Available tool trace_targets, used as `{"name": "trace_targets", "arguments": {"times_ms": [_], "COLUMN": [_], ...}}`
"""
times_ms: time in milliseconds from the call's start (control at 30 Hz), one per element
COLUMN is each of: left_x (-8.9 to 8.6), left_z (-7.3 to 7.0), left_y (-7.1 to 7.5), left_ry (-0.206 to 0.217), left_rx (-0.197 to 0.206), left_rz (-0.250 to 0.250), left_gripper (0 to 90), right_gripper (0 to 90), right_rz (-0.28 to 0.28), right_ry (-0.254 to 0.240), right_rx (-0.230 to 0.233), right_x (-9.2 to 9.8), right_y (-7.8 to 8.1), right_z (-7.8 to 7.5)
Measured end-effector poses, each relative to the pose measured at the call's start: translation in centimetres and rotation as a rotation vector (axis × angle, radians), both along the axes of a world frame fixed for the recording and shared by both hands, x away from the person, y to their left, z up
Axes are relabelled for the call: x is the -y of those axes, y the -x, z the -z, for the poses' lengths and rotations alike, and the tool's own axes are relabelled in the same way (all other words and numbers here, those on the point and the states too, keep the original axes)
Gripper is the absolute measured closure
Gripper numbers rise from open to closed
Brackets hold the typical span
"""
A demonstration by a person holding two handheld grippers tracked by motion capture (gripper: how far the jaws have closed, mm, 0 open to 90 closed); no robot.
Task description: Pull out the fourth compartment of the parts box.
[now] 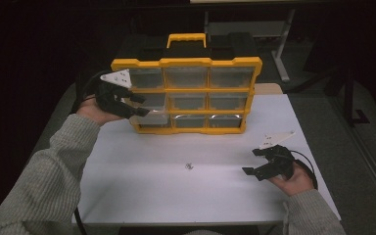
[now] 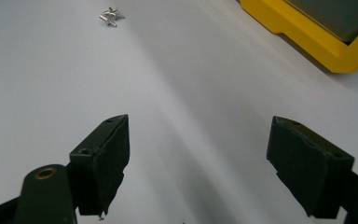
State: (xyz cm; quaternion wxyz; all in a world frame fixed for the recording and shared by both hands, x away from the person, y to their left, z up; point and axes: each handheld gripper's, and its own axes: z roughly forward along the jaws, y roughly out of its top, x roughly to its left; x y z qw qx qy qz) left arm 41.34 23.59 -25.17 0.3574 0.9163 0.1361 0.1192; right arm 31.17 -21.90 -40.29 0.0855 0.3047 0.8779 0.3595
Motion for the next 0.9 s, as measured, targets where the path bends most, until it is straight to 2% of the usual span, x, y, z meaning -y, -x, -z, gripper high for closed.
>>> {"name": "trace_targets", "arguments": {"times_ms": [100,233,433,500,600,667,900], "left_x": [0.1,0.2,0.3,0.3,0.4,0.4,0.2], "left_z": [0.4,0.7,1.3,1.4,1.6,1.8,2.0], "left_y": [-0.3,-0.6,-1.1,-1.2,-1.2,-1.2,-1.4], "left_ry": [-0.023,-0.025,-0.058,-0.049,-0.057,-0.086,-0.065], "left_rx": [-0.016,-0.027,-0.053,-0.056,-0.059,-0.062,-0.074], "left_rz": [0.0,-0.002,0.002,-0.001,-0.006,0.001,0.004], "left_gripper": [51.0,52.8,57.3,58.1,58.2,59.4,65.3], "right_gripper": [20.2,20.3,20.2,20.2,20.3,20.3,20.3], "right_rz": [0.003,-0.001,0.0,-0.002,-0.002,-0.004,-0.012], "right_ry": [-0.009,-0.007,-0.005,-0.006,-0.002,-0.001,-0.003], "right_rx": [0.004,0.004,-0.005,-0.003,-0.006,-0.01,-0.007], "right_x": [0.1,0.1,0.1,0.1,0.1,0.1,0.1], "right_y": [0.0,0.0,0.0,0.0,0.0,-0.1,-0.1], "right_z": [-0.1,0.0,0.0,0.0,0.1,0.1,0.2]}}
